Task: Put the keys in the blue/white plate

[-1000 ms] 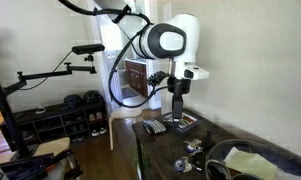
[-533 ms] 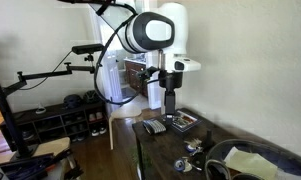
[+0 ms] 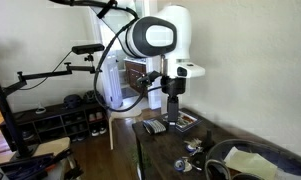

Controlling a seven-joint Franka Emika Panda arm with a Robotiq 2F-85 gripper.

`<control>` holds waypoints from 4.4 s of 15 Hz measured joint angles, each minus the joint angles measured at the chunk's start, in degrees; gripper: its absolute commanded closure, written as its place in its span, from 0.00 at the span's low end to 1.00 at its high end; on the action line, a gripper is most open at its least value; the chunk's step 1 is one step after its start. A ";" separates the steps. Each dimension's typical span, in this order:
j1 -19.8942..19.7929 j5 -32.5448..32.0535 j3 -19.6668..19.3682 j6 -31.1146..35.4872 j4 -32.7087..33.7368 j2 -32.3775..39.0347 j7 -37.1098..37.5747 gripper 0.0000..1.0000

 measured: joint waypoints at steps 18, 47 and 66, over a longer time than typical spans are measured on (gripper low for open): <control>-0.36 -0.07 -1.60 4.75 -0.05 5.93 -0.05 0.00; -2.15 5.21 -3.69 7.63 6.02 16.15 -2.26 0.99; -1.01 2.55 -3.68 7.53 5.64 9.95 -3.76 0.97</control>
